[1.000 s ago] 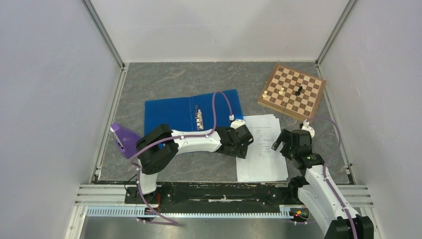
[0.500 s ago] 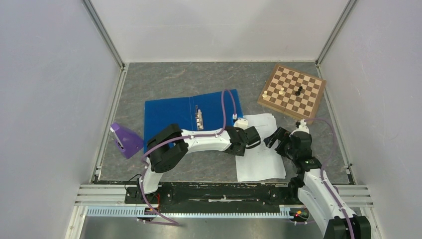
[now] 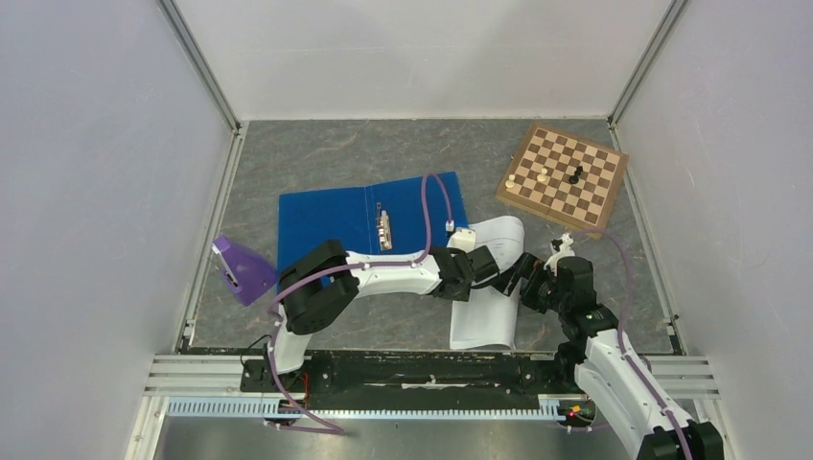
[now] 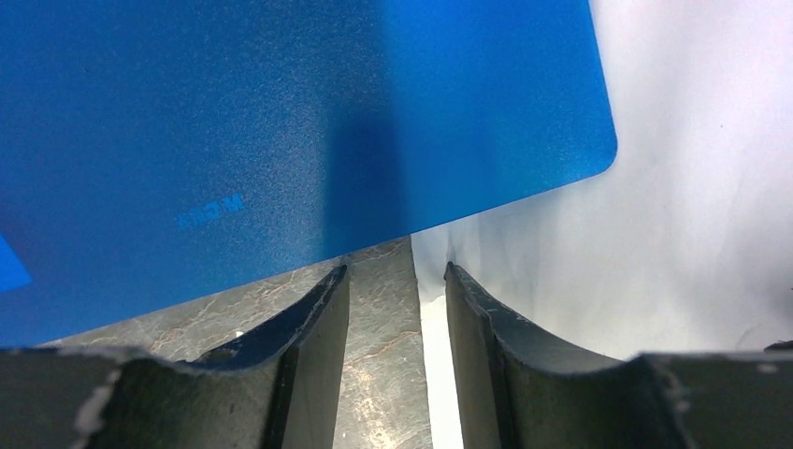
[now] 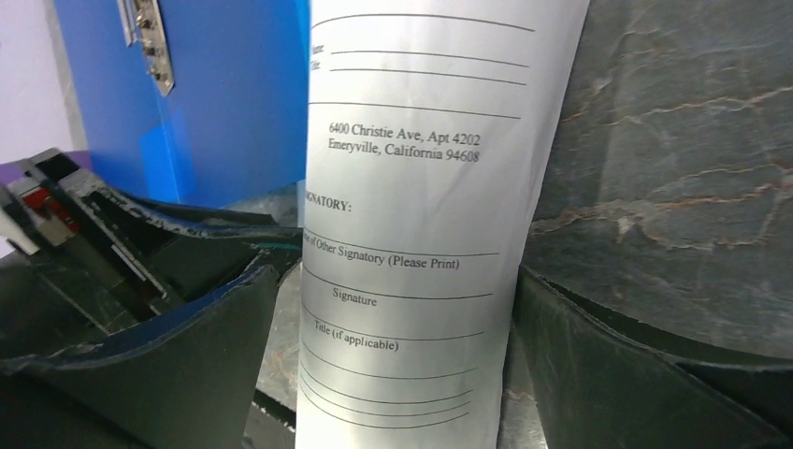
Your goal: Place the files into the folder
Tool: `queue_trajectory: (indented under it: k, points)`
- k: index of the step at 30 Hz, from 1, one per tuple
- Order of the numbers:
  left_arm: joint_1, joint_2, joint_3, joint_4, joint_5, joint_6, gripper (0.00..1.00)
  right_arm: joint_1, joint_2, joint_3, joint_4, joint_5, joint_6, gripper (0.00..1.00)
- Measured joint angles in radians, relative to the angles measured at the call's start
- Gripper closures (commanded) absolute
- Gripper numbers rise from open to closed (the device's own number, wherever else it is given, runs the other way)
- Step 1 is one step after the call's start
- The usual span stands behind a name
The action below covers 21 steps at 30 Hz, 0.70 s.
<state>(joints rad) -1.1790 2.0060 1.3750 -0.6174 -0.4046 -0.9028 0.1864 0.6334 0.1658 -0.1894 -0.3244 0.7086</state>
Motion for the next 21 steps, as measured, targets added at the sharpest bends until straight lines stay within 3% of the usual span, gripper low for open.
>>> queue_trajectory:
  k: [7, 13, 17, 21]
  points:
    - [0.003, -0.021, -0.035, 0.068, 0.041, 0.066, 0.53, 0.029, 0.01, 0.0, -0.008, -0.042, -0.014, 0.13]
    - [0.003, -0.033, -0.062, 0.175, 0.131, 0.087, 0.54, 0.1, 0.073, 0.004, 0.006, -0.019, -0.027, 0.39]
    - [0.001, -0.034, -0.071, 0.233, 0.195, 0.09, 0.54, 0.116, 0.061, 0.016, -0.049, 0.036, -0.037, 0.64]
    - [-0.002, -0.046, -0.088, 0.261, 0.242, 0.09, 0.46, 0.117, 0.011, 0.069, -0.144, 0.102, -0.058, 0.79]
